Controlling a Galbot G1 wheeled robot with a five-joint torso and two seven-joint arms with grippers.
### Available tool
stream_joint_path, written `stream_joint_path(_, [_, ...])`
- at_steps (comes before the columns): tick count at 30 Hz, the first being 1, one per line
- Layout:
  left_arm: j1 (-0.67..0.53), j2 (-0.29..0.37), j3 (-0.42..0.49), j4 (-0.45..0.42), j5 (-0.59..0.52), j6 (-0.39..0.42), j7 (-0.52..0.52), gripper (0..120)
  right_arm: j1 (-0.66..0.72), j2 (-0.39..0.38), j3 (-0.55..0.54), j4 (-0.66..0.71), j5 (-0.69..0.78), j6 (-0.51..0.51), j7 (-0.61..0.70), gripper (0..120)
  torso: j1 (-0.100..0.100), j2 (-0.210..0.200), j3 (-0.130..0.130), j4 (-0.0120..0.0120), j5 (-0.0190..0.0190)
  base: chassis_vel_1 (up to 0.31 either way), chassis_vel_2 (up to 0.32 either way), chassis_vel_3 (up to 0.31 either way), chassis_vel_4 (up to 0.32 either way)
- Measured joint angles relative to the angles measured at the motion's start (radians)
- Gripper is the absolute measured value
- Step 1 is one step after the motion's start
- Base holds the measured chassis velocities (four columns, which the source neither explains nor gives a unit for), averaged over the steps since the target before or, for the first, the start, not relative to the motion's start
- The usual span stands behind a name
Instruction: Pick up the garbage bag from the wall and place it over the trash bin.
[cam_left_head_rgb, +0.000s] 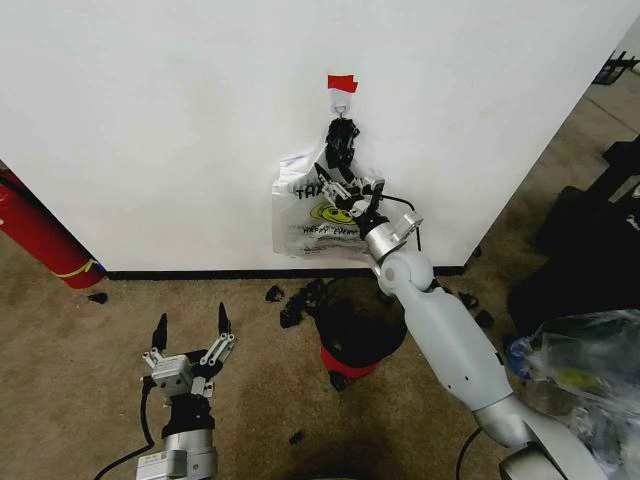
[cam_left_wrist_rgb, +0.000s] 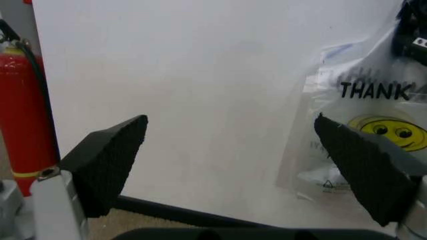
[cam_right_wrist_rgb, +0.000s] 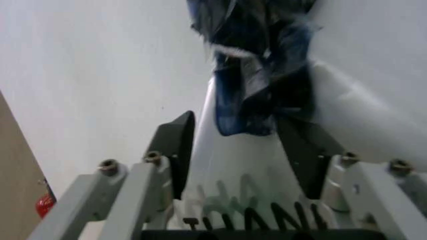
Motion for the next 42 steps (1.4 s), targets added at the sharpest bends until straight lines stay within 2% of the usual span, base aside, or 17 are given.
stream_joint_path(1, [-0.001, -0.002, 0.001, 0.000, 0.004, -0.001, 0.000, 99, -0.001, -0.002, 0.003, 0.005, 0.004, -0.001, 0.006, 38, 0.000, 0.000, 0.000, 0.0000, -0.0001, 0.000, 0.000, 0.000, 0.000])
stream_joint_path(2, [-0.003, -0.011, 0.001, -0.001, 0.009, -0.005, -0.004, 99, -0.003, -0.005, 0.010, 0.009, 0.011, -0.002, 0.017, 26, 0.000, 0.000, 0.000, 0.0000, -0.0001, 0.000, 0.000, 0.000, 0.000])
stream_joint_path(3, [0.000, -0.018, 0.000, -0.006, 0.014, -0.008, -0.005, 99, -0.005, -0.008, 0.014, 0.015, 0.017, -0.003, 0.020, 22, 0.000, 0.000, 0.000, 0.0001, -0.0001, 0.000, 0.000, 0.000, 0.000])
stream_joint_path(6, [0.014, -0.028, 0.001, -0.018, 0.024, -0.015, -0.006, 99, -0.012, -0.014, 0.022, 0.028, 0.025, -0.005, 0.022, 15, 0.000, 0.000, 0.000, 0.0001, 0.0000, 0.000, 0.000, 0.000, 0.000])
stream_joint_path(8, [0.029, -0.035, 0.004, -0.031, 0.037, -0.024, -0.006, 99, -0.024, -0.020, 0.034, 0.044, 0.024, -0.006, 0.022, 5, 0.000, 0.000, 0.000, 0.0000, 0.0000, 0.000, 0.000, 0.000, 0.000])
stream_joint_path(10, [0.028, -0.034, 0.003, -0.032, 0.038, -0.026, -0.008, 99, -0.029, -0.019, 0.039, 0.048, 0.014, -0.006, 0.022, 0, 0.000, 0.000, 0.000, 0.0000, 0.0000, 0.000, 0.000, 0.000, 0.000])
stream_joint_path(17, [0.020, -0.028, 0.004, -0.029, 0.034, -0.024, -0.010, 99, -0.040, -0.019, 0.040, 0.058, 0.001, -0.007, 0.022, 0, 0.000, 0.000, 0.000, 0.0001, -0.0001, 0.000, 0.000, 0.000, 0.000])
stream_joint_path(24, [0.018, -0.014, 0.014, -0.023, 0.033, -0.025, -0.010, 99, -0.104, -0.046, 0.053, 0.144, -0.009, -0.018, 0.023, 0, 0.000, 0.000, 0.000, 0.0001, -0.0001, 0.000, 0.000, 0.000, 0.000])
stream_joint_path(30, [0.013, -0.003, 0.017, -0.027, 0.022, -0.027, -0.016, 99, -0.245, -0.081, 0.077, 0.293, -0.012, -0.044, 0.048, 0, 0.000, 0.000, 0.000, 0.0001, -0.0002, 0.000, 0.000, 0.000, 0.000])
stream_joint_path(34, [-0.001, 0.031, 0.017, -0.018, -0.001, -0.012, -0.028, 99, -0.386, -0.080, 0.090, 0.433, -0.056, -0.079, 0.082, 0, 0.000, 0.000, 0.000, -0.0001, -0.0002, 0.000, 0.000, 0.000, 0.000])
stream_joint_path(42, [0.010, 0.052, 0.019, -0.022, -0.010, -0.009, -0.027, 99, -0.473, -0.091, 0.117, 0.508, -0.081, -0.061, 0.055, 0, 0.000, 0.000, 0.000, 0.0002, -0.0002, 0.000, 0.000, 0.000, 0.000])
